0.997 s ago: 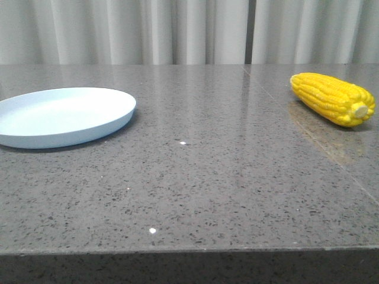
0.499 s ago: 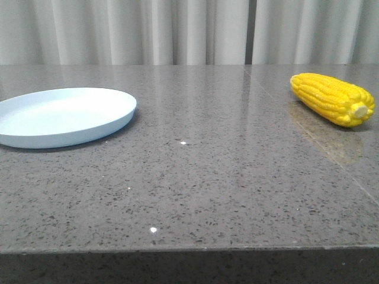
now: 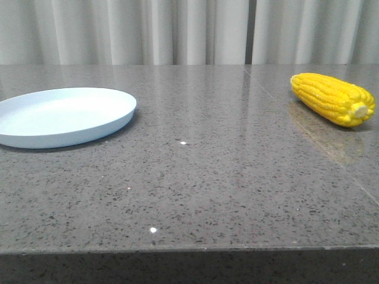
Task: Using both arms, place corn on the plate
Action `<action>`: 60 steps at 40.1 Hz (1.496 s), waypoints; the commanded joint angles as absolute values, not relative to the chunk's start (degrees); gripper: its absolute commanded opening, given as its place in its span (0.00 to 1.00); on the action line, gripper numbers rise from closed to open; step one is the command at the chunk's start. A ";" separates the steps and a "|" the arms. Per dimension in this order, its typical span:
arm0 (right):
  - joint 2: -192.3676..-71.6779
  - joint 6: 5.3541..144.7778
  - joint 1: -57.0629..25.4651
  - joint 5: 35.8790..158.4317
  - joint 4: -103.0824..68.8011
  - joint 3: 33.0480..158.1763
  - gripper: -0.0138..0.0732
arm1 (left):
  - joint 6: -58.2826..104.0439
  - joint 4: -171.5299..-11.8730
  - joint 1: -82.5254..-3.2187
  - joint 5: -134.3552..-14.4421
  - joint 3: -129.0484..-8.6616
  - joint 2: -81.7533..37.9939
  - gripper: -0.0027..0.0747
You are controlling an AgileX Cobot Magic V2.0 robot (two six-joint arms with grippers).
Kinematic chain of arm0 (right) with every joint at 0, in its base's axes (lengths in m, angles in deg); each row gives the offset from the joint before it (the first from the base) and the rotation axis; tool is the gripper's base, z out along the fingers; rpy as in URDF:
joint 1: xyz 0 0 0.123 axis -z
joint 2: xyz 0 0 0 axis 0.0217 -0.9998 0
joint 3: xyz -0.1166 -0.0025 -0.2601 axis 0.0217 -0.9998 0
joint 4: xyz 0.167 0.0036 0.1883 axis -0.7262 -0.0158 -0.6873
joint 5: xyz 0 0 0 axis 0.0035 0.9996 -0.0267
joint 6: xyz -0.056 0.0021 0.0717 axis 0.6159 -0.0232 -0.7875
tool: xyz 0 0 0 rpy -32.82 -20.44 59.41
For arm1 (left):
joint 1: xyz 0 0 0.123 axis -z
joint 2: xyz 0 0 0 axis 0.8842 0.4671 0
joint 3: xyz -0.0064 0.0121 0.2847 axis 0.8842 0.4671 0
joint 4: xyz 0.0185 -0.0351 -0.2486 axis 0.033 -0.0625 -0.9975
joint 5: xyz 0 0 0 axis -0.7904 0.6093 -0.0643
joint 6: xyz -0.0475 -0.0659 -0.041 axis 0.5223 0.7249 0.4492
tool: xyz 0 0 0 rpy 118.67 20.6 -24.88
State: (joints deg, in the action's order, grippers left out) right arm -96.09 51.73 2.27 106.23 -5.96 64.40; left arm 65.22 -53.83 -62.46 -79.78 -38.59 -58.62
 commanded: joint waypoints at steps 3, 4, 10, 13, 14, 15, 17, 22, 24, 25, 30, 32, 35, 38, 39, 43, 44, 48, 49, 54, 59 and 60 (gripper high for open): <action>-96.85 52.11 2.59 101.50 -5.99 66.51 0.81 | 65.74 -54.39 -62.58 -75.23 -40.76 -57.87 0.87; -96.85 52.11 2.59 101.50 -5.99 66.51 0.85 | 65.74 -54.39 -62.58 -75.23 -40.76 -57.87 0.90; -96.85 52.11 2.59 101.56 -5.99 66.51 0.91 | 65.74 -54.39 -62.58 -75.23 -40.76 -57.87 0.90; -96.85 52.11 2.59 101.56 -5.99 66.51 0.91 | 65.74 -54.49 -62.58 -75.37 -40.76 -57.87 0.90; -96.85 52.11 2.59 101.56 -5.99 66.51 0.91 | 65.74 -55.03 -62.58 -75.37 -40.76 -57.87 0.90; -96.85 52.11 2.59 101.56 -5.99 66.51 0.91 | 65.74 -56.29 -62.58 -74.85 -40.76 -57.87 0.90; -96.85 52.11 2.59 101.56 -5.99 66.51 0.91 | 65.74 -59.01 -62.58 -74.11 -40.76 -57.87 0.90; -96.85 52.11 2.59 101.56 -5.99 66.51 0.91 | 65.62 -60.36 -62.15 -74.66 -40.92 -55.75 0.90; -96.85 52.11 2.59 101.56 -5.99 66.51 0.91 | 65.62 -60.36 -61.96 -75.45 -41.73 -53.58 0.90; -96.85 52.11 2.59 101.56 -5.99 66.51 0.91 | 65.62 -60.36 -61.66 -75.88 -42.41 -52.06 0.90; -96.85 52.11 2.59 101.56 -5.99 66.51 0.91 | 65.20 -60.36 -58.84 -78.98 -47.01 -43.12 0.90; -96.85 52.11 2.59 101.56 -5.99 66.51 0.91 | 65.20 -60.36 -57.24 -79.99 -49.11 -39.48 0.90; -96.85 52.11 2.59 101.56 -5.99 66.51 0.91 | 65.20 -60.36 -54.16 -82.12 -52.72 -33.59 0.90; -96.85 52.11 2.59 101.56 -5.99 66.51 0.91 | 65.20 -60.36 -51.17 -84.89 -56.30 -27.07 0.90; -96.85 52.11 2.59 101.56 -5.99 66.51 0.91 | 65.20 -60.36 -50.65 -86.13 -57.73 -25.39 0.90; -96.85 52.11 2.59 101.56 -5.99 66.51 0.91 | 65.20 -60.36 -49.59 -91.52 -62.77 -17.62 0.90; -96.85 52.11 2.59 101.56 -5.99 66.51 0.91 | 65.20 -60.54 -49.59 -93.52 -64.43 -16.03 0.90; -96.85 52.11 2.59 101.56 -5.99 66.51 0.91 | 65.20 -60.78 -49.59 -99.91 -69.83 -8.52 0.90; -96.85 52.11 2.59 101.56 -5.99 66.51 0.91 | 65.20 -60.78 -49.59 -101.10 -71.12 -7.16 0.90; -96.85 52.11 2.59 101.56 -5.99 66.51 0.91 | 65.20 -60.78 -49.59 -103.21 -74.98 -0.04 0.88; -96.85 52.11 2.59 101.56 -5.99 66.51 0.91 | 65.20 -61.13 -49.59 -103.28 -76.40 5.03 0.80; -96.85 52.11 2.59 101.56 -5.99 66.51 0.91 | 65.20 -61.37 -49.59 -103.16 -76.38 5.95 0.78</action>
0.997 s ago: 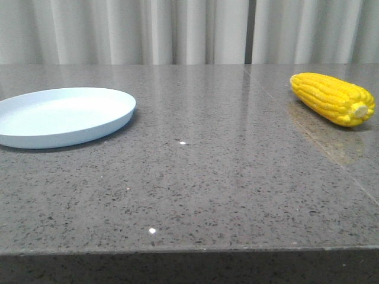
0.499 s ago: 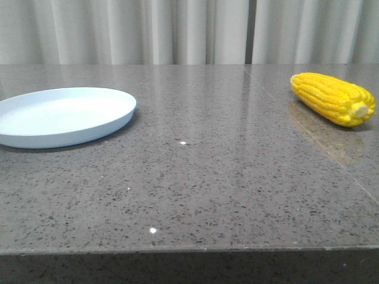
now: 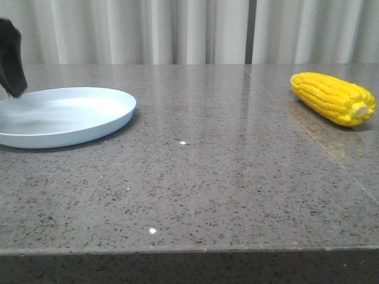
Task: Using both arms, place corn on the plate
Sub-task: 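Grip the pale blue plate rim with the left gripper and slide it toward the corn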
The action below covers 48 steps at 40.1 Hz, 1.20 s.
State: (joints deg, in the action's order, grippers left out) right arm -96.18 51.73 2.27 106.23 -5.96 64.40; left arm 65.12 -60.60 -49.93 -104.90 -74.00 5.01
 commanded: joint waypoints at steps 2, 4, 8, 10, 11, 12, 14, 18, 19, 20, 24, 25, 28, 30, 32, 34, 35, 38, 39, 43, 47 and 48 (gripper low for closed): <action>-96.85 52.11 2.59 101.56 -5.99 66.51 0.91 | 65.20 -61.60 -49.59 -102.98 -76.38 7.07 0.74; -96.85 52.11 2.59 101.56 -5.99 66.51 0.91 | 65.20 -62.10 -49.59 -102.86 -76.38 8.25 0.69; -96.85 52.11 2.59 101.56 -5.99 66.51 0.91 | 65.20 -62.84 -49.59 -102.35 -76.38 9.01 0.60; -96.85 52.11 2.59 101.56 -5.99 66.51 0.91 | 65.20 -62.96 -49.59 -101.91 -76.38 9.01 0.54; -96.85 52.11 2.59 101.56 -5.99 66.51 0.91 | 65.20 -62.96 -49.59 -101.78 -76.38 9.01 0.51; -96.85 52.11 2.59 101.56 -5.99 66.51 0.91 | 65.20 -62.96 -49.59 -101.66 -76.38 9.01 0.47; -96.85 52.11 2.59 101.56 -5.99 66.51 0.91 | 65.20 -62.96 -49.59 -101.51 -76.38 9.01 0.39; -96.85 52.11 2.59 101.56 -5.99 66.51 0.91 | 65.20 -62.96 -49.59 -101.10 -76.38 9.01 0.15; -96.85 52.11 2.59 101.56 -5.99 66.51 0.91 | 65.20 -62.96 -49.59 -100.71 -76.38 9.01 0.10; -96.85 52.11 2.59 101.56 -5.99 66.51 0.91 | 65.20 -62.96 -49.59 -100.35 -76.38 9.01 0.02; -96.85 52.11 2.59 101.56 -5.99 66.51 0.91 | 65.20 -65.13 -49.59 -98.80 -76.65 8.81 0.01; -96.85 52.11 2.59 101.56 -5.99 66.51 0.91 | 65.20 -65.97 -49.59 -98.47 -76.77 8.32 0.01; -96.85 52.11 2.59 101.56 -5.99 66.51 0.91 | 65.20 -68.28 -49.59 -97.83 -77.24 7.08 0.01; -96.85 52.11 2.59 101.56 -5.99 66.51 0.91 | 64.98 -70.66 -49.59 -97.70 -78.13 6.18 0.01; -96.85 52.11 2.59 101.56 -5.99 66.51 0.91 | 63.75 -73.41 -49.59 -97.83 -79.01 5.64 0.01; -96.85 52.11 2.59 101.56 -5.99 66.51 0.91 | 61.58 -77.53 -49.59 -98.66 -80.45 5.51 0.01; -96.85 52.11 2.59 101.56 -5.99 66.51 0.91 | 60.00 -80.25 -49.59 -99.25 -81.34 5.51 0.01; -96.85 52.11 2.59 101.56 -5.99 66.51 0.91 | 56.56 -86.09 -48.79 -99.75 -82.99 5.95 0.01; -96.85 52.11 2.59 101.56 -5.99 66.51 0.91 | 56.19 -86.96 -48.41 -99.75 -83.40 6.05 0.01; -96.85 52.11 2.59 101.56 -5.99 66.51 0.91 | 56.19 -87.35 -46.00 -99.62 -84.56 7.31 0.01; -96.85 52.11 2.59 101.56 -5.99 66.51 0.91 | 56.54 -88.77 -44.30 -98.96 -84.58 9.31 0.01; -96.85 52.11 2.59 101.56 -5.99 66.51 0.91 | 56.54 -89.22 -43.86 -98.86 -84.58 10.00 0.01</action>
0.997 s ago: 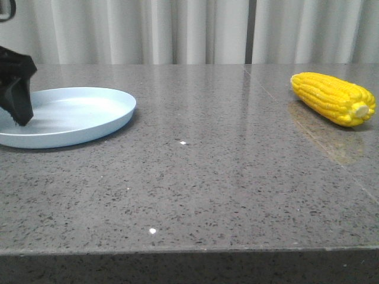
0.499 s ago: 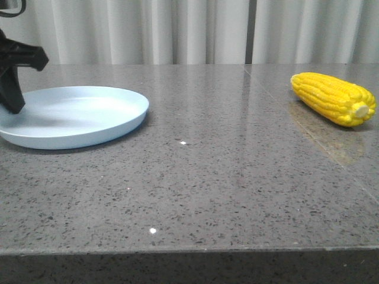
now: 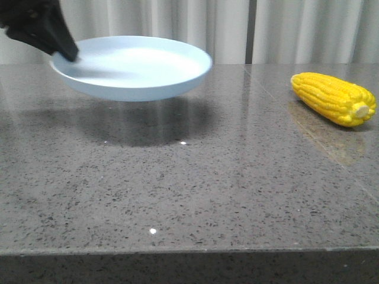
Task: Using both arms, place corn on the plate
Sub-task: 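Grip the pale blue plate rim with the left gripper and slide it toward the corn, then release the plate and lift the left gripper away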
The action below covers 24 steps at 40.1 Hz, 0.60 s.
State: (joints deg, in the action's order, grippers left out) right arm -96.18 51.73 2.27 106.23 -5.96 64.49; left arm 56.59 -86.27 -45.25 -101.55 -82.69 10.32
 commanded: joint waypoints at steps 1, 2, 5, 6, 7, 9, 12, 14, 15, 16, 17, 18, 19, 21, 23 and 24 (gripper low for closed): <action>-96.85 52.11 2.59 101.56 -5.99 66.51 0.91 | 56.54 -89.57 -43.59 -98.49 -84.58 10.59 0.01; -96.85 52.11 2.59 101.56 -5.99 66.51 0.91 | 56.54 -89.98 -43.20 -98.22 -84.58 11.29 0.01; -96.85 52.11 2.59 101.56 -5.99 66.51 0.91 | 56.54 -90.23 -42.65 -97.64 -84.58 13.11 0.01; -96.85 52.11 2.59 101.56 -5.99 66.51 0.91 | 56.54 -90.34 -42.48 -97.64 -84.58 13.56 0.01; -96.85 52.11 2.59 101.56 -5.99 66.51 0.91 | 56.54 -90.50 -42.50 -97.64 -84.58 13.97 0.01; -96.85 52.11 2.59 101.56 -5.99 66.51 0.91 | 56.54 -90.82 -42.27 -97.77 -84.58 14.66 0.01; -96.85 52.11 2.59 101.56 -5.99 66.51 0.91 | 56.54 -90.82 -42.00 -97.77 -84.58 15.21 0.06; -96.85 52.11 2.59 101.56 -5.99 66.51 0.91 | 56.54 -90.82 -42.00 -97.63 -84.58 15.21 0.13; -96.85 52.11 2.59 101.56 -5.99 66.51 0.91 | 56.54 -90.82 -42.00 -97.55 -84.58 15.21 0.17; -96.85 52.11 2.59 101.56 -5.99 66.51 0.91 | 56.54 -90.82 -42.00 -97.41 -84.58 15.07 0.22; -96.85 52.11 2.59 101.56 -5.99 66.51 0.91 | 56.44 -90.67 -42.16 -97.41 -84.58 14.91 0.27; -96.85 52.11 2.59 101.56 -5.99 66.51 0.91 | 56.44 -90.57 -42.28 -97.41 -84.68 14.66 0.33; -96.85 52.11 2.59 101.56 -5.99 66.51 0.91 | 56.44 -89.98 -42.57 -97.41 -84.68 14.28 0.38; -96.85 52.11 2.59 101.56 -5.99 66.51 0.91 | 56.44 -88.77 -43.20 -97.62 -84.68 13.31 0.51; -96.85 52.11 2.59 101.56 -5.99 66.51 0.91 | 56.44 -87.04 -44.03 -97.67 -84.68 11.89 0.58; -96.85 52.11 2.59 101.56 -5.99 66.51 0.91 | 56.44 -86.14 -44.43 -97.92 -84.68 11.15 0.61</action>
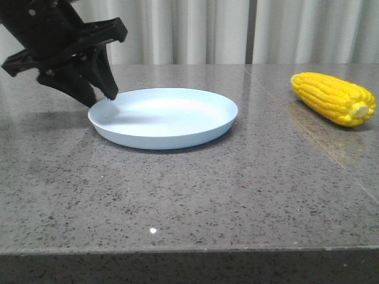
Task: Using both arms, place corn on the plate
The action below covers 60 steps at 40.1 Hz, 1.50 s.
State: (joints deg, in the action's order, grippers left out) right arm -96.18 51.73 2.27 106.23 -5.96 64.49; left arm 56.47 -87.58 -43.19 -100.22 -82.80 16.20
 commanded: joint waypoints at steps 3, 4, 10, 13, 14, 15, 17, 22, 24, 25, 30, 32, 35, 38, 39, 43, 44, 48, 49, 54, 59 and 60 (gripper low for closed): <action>-96.85 52.11 2.59 101.56 -5.99 66.51 0.91 | 56.71 -82.97 -46.11 -99.03 -84.68 8.14 0.62; -96.85 52.11 2.59 101.56 -5.99 66.51 0.91 | 56.82 -82.50 -46.75 -99.36 -84.56 7.22 0.62; -96.85 52.11 2.59 101.56 -5.99 66.51 0.91 | 56.85 -80.08 -52.14 -101.61 -81.65 0.07 0.41; -96.85 52.11 2.59 101.56 -5.99 66.51 0.91 | 56.85 -78.57 -54.43 -101.89 -79.11 -3.46 0.26; -96.85 52.11 2.59 101.56 -5.99 66.51 0.91 | 56.85 -77.92 -55.06 -101.89 -78.23 -4.52 0.19; -96.85 52.11 2.59 101.56 -5.99 66.51 0.91 | 56.85 -77.13 -55.87 -101.89 -77.06 -5.93 0.15; -96.85 52.11 2.59 101.56 -5.99 66.51 0.91 | 56.85 -75.81 -57.16 -101.64 -74.97 -8.40 0.04; -96.85 52.11 2.59 101.56 -5.99 66.51 0.91 | 56.85 -72.54 -59.20 -100.38 -69.54 -14.86 0.01; -96.85 52.11 2.59 101.56 -5.99 66.51 0.91 | 56.85 -72.10 -59.43 -99.66 -67.52 -17.43 0.01; -96.85 52.11 2.59 101.56 -5.99 66.51 0.91 | 56.85 -71.99 -59.43 -99.34 -66.68 -18.52 0.01; -96.85 52.11 2.59 101.56 -5.99 66.51 0.91 | 56.85 -71.74 -59.43 -95.46 -60.96 -25.41 0.01; -96.85 52.11 2.59 101.56 -5.99 66.51 0.91 | 56.67 -71.60 -59.43 -92.26 -58.09 -28.51 0.01; -96.85 52.11 2.59 101.56 -5.99 66.51 0.91 | 55.56 -71.29 -59.02 -86.94 -53.47 -33.69 0.01; -96.85 52.11 2.59 101.56 -5.99 66.51 0.91 | 55.08 -71.20 -58.90 -82.73 -48.48 -40.13 0.01; -96.85 52.11 2.59 101.56 -5.99 66.51 0.91 | 55.08 -71.20 -58.90 -81.58 -47.22 -41.91 0.01; -96.85 52.11 2.59 101.56 -5.99 66.51 0.91 | 55.08 -71.20 -58.90 -79.65 -42.16 -50.13 0.01; -96.85 52.11 2.59 101.56 -5.99 66.51 0.91 | 55.08 -71.20 -58.90 -79.41 -41.41 -51.56 0.01; -96.85 52.11 2.59 101.56 -5.99 66.51 0.91 | 55.08 -71.20 -58.90 -79.27 -38.47 -57.50 0.01; -96.85 52.11 2.59 101.56 -5.99 66.51 0.91 | 55.08 -71.20 -58.90 -79.27 -37.89 -58.76 0.01; -96.85 52.11 2.59 101.56 -5.99 66.51 0.91 | 55.08 -71.20 -58.90 -79.16 -36.20 -62.59 0.01; -96.85 52.11 2.59 101.56 -5.99 66.51 0.91 | 55.08 -71.20 -58.90 -78.92 -36.04 -63.00 0.01; -96.85 52.11 2.59 101.56 -5.99 66.51 0.91 | 55.08 -71.20 -58.90 -78.92 -36.04 -63.00 0.01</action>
State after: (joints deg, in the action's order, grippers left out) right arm -96.18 51.73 2.27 106.23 -5.96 64.49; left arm 55.06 -71.03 -59.39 -84.29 -34.56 -63.35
